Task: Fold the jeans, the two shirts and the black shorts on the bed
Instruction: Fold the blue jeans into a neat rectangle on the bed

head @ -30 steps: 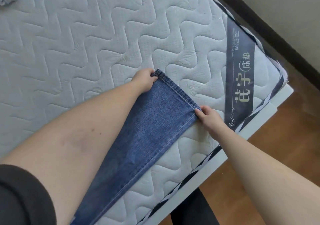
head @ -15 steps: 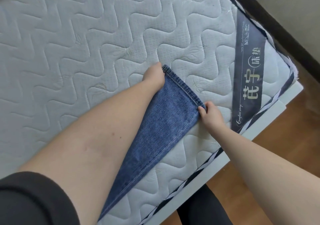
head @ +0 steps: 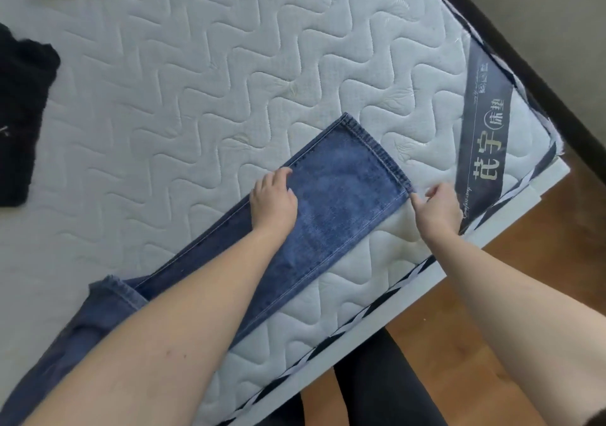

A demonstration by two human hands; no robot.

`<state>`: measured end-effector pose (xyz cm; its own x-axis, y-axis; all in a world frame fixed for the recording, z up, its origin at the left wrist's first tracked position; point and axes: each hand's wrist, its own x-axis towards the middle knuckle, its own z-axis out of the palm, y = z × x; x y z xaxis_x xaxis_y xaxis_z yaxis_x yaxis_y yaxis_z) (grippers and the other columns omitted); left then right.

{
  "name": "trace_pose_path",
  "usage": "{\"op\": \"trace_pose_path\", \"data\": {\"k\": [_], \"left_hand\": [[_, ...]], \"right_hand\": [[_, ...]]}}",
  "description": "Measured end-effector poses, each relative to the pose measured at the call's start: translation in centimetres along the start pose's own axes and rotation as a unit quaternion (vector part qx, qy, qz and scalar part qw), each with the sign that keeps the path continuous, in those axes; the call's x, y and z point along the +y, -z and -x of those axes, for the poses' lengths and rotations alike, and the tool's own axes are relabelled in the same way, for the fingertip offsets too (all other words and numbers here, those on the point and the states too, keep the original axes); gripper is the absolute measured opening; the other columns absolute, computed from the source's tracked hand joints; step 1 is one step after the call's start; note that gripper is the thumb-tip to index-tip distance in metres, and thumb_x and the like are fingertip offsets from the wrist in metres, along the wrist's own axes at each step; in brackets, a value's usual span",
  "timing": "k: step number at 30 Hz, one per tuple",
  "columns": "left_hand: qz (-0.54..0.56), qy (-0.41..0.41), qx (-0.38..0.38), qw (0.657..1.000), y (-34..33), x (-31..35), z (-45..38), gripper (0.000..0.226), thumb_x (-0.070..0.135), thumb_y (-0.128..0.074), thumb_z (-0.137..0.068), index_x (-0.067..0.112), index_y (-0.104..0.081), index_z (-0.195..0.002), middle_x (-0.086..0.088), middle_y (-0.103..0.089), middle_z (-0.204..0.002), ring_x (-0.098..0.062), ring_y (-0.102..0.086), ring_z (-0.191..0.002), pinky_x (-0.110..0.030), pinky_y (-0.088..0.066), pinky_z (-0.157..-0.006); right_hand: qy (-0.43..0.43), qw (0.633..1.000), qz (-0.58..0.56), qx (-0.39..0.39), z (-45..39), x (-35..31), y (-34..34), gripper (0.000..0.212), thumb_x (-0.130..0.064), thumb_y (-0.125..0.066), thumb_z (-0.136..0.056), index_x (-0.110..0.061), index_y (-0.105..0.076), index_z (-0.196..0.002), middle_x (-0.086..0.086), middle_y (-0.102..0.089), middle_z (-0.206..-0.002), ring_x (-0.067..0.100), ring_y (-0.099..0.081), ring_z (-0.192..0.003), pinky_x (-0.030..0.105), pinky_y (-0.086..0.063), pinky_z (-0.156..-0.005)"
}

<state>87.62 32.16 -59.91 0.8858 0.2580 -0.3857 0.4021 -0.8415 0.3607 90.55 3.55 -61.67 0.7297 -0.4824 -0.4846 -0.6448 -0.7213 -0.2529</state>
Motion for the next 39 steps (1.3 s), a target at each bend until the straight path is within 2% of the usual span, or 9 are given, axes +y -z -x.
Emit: {"op": "trace_pose_path", "data": {"k": [4, 8, 11, 17, 22, 28, 30, 34, 39], "left_hand": [[0.029, 0.077, -0.056, 0.995, -1.4, -4.3, 8.9, 0.049, 0.002, -0.041, -0.092, 0.022, -0.049, -0.137, -0.003, -0.053, -0.136, -0.025, -0.045, -0.125, -0.036, -0.032, -0.103], [0.063, 0.108, -0.047, 0.991, -1.0, -8.7, 14.9, 0.055, -0.006, -0.039, -0.087, 0.020, -0.053, -0.132, -0.001, -0.054, -0.133, -0.023, -0.046, -0.122, -0.032, -0.035, -0.099], [0.088, 0.133, -0.014, 0.987, 0.1, -13.3, 17.9, 0.044, -0.001, -0.045, -0.090, 0.017, -0.058, -0.128, -0.003, -0.057, -0.128, -0.025, -0.049, -0.119, -0.036, -0.039, -0.098], [0.041, 0.133, 0.070, 0.988, 2.2, -24.2, 22.8, 0.042, 0.001, -0.066, -0.076, 0.012, -0.065, -0.117, -0.007, -0.064, -0.117, -0.031, -0.059, -0.109, -0.042, -0.048, -0.092], [-0.027, 0.135, 0.070, 0.988, 3.3, -31.5, 26.3, 0.055, 0.013, -0.078, -0.073, 0.010, -0.062, -0.125, -0.012, -0.060, -0.130, -0.035, -0.055, -0.122, -0.047, -0.045, -0.100], [-0.078, 0.134, 0.072, 0.985, 4.3, -36.1, 29.4, 0.068, 0.027, -0.079, -0.077, 0.017, -0.052, -0.139, -0.012, -0.047, -0.147, -0.033, -0.039, -0.139, -0.052, -0.030, -0.114], [-0.075, 0.132, 0.092, 0.984, 4.6, -36.8, 29.4, 0.065, 0.027, -0.077, -0.081, 0.016, -0.052, -0.139, -0.013, -0.048, -0.147, -0.033, -0.040, -0.138, -0.051, -0.033, -0.112], [-0.081, 0.090, 0.137, 0.983, 5.2, -37.3, 27.7, 0.056, 0.026, -0.072, -0.087, 0.013, -0.053, -0.138, -0.014, -0.050, -0.144, -0.034, -0.044, -0.135, -0.050, -0.039, -0.109], [-0.077, 0.180, 0.093, 0.976, 6.7, -38.3, 23.7, 0.072, 0.042, -0.063, -0.091, 0.018, -0.032, -0.152, -0.012, -0.035, -0.154, -0.032, -0.029, -0.144, -0.050, -0.019, -0.118]], "right_hand": [[0.092, 0.992, -0.042, -0.072, 5.8, -1.4, -2.1, 0.017, -0.028, -0.061, -0.093, -0.016, -0.050, -0.092, 0.006, -0.059, -0.092, 0.027, -0.057, -0.082, 0.035, -0.041, -0.068], [0.197, 0.964, -0.030, -0.178, 13.7, -3.5, -7.1, 0.018, -0.020, -0.060, -0.093, -0.013, -0.060, -0.110, 0.005, -0.061, -0.104, 0.023, -0.059, -0.094, 0.030, -0.042, -0.082], [0.239, 0.939, -0.018, -0.247, 19.6, -5.5, -11.1, 0.027, -0.019, -0.058, -0.094, -0.014, -0.062, -0.120, 0.003, -0.064, -0.114, 0.019, -0.060, -0.104, 0.026, -0.040, -0.088], [0.251, 0.894, 0.026, -0.370, 26.2, -8.4, -17.3, 0.030, -0.023, -0.054, -0.097, -0.018, -0.061, -0.126, -0.002, -0.066, -0.120, 0.014, -0.059, -0.101, 0.021, -0.040, -0.082], [0.180, 0.934, 0.036, -0.307, 25.3, -9.5, -18.5, 0.036, -0.024, -0.051, -0.097, -0.017, -0.052, -0.132, 0.005, -0.061, -0.129, 0.027, -0.059, -0.110, 0.040, -0.049, -0.093], [0.233, 0.941, 0.029, -0.242, 28.3, -10.9, -20.2, 0.039, -0.019, -0.047, -0.096, -0.019, -0.053, -0.135, 0.006, -0.058, -0.131, 0.024, -0.057, -0.111, 0.031, -0.046, -0.083], [0.266, 0.934, 0.016, -0.239, 29.7, -11.8, -21.0, 0.037, -0.019, -0.049, -0.096, -0.020, -0.055, -0.133, 0.006, -0.056, -0.130, 0.023, -0.057, -0.111, 0.032, -0.046, -0.083], [0.382, 0.904, 0.087, -0.171, 32.0, -14.3, -22.7, 0.041, -0.024, -0.055, -0.095, -0.022, -0.051, -0.136, 0.005, -0.047, -0.139, 0.028, -0.043, -0.127, 0.042, -0.037, -0.104], [0.493, 0.820, 0.238, -0.166, 32.3, -18.1, -24.9, 0.056, -0.040, -0.058, -0.095, -0.028, -0.039, -0.145, 0.000, -0.039, -0.149, 0.024, -0.027, -0.140, 0.041, -0.017, -0.113]]}}
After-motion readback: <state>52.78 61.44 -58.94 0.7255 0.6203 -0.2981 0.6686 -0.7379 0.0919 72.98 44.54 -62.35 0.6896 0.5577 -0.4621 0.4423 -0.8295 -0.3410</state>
